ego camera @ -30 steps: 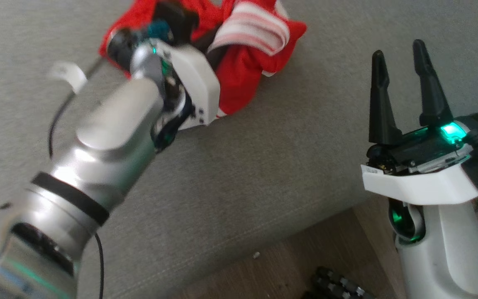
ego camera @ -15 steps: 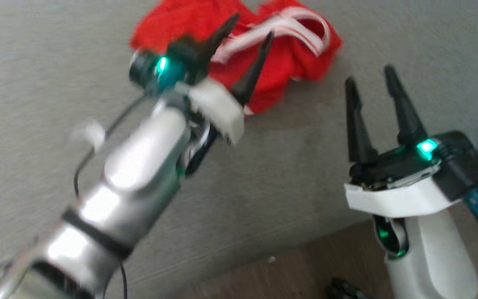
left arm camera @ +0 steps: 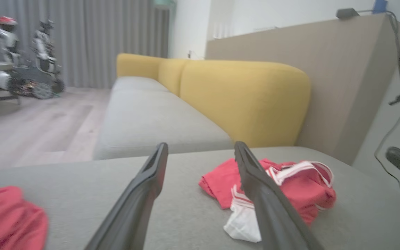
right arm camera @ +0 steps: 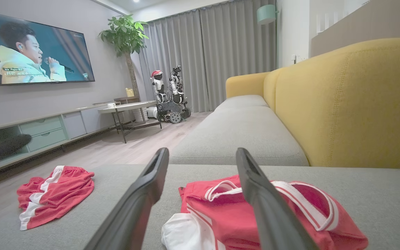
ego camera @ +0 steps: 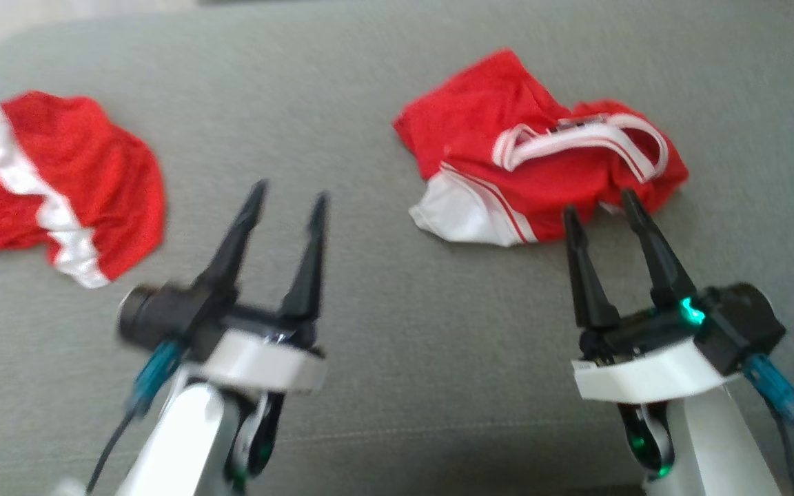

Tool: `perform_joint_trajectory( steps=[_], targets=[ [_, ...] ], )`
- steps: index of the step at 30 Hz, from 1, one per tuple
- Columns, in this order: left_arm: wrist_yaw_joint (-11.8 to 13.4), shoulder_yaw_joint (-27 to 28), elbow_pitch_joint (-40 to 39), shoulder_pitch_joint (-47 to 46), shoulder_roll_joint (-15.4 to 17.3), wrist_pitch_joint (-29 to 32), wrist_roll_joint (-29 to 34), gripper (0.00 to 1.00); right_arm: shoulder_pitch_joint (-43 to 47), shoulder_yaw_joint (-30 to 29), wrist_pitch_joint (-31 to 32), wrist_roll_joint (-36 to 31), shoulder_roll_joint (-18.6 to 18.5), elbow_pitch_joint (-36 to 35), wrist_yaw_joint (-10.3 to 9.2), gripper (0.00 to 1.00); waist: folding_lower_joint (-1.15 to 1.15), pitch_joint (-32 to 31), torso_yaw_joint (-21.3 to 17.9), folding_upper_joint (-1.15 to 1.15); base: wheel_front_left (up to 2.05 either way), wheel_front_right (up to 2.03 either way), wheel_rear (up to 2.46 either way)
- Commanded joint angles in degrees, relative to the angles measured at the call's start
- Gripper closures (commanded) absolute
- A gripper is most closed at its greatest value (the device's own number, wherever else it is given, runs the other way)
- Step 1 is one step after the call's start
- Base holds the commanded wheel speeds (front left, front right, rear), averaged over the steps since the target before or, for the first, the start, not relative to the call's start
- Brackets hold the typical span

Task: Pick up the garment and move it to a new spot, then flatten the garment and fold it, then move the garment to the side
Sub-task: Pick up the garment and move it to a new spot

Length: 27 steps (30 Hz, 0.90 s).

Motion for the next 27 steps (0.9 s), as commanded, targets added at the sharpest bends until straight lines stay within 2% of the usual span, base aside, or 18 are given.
perform_joint_trajectory(
  steps=[1,5,8,16,27],
  targets=[
    [0.6,5.6,-5.5,2.6,-1.0,-0.3,3.2,0.0,1.2,0.4,-0.3,-0.5,0.2,-1.7,0.37,0.0,0.0,-5.5,4.6,0.0,0.0,0.0,0.0],
    [0.4,11.9,-10.0,11.3,-3.5,-0.3,5.7,0.0,4.1,-1.9,-0.3,-1.1,0.2,-1.9,0.37,0.0,0.0,-8.3,5.6,0.0,0.0,0.0,0.0],
    [0.0,14.6,-11.0,16.5,-4.4,-0.3,7.9,0.0,6.7,-3.8,-0.3,-2.0,0.3,-3.1,0.37,0.0,0.0,-9.8,6.0,0.0,0.0,0.0,0.0],
    [-1.2,15.9,-10.0,23.0,-5.0,-0.3,11.8,0.0,12.7,-6.5,-0.3,-1.1,0.4,-3.6,0.37,0.0,0.0,-11.6,6.7,0.0,0.0,0.0,0.0],
    [-0.8,16.2,-9.3,22.4,-5.1,-0.3,12.3,0.0,11.7,-6.5,-0.3,-0.5,0.4,-3.3,0.37,0.0,0.0,-12.0,5.9,0.0,0.0,0.0,0.0]
  ],
)
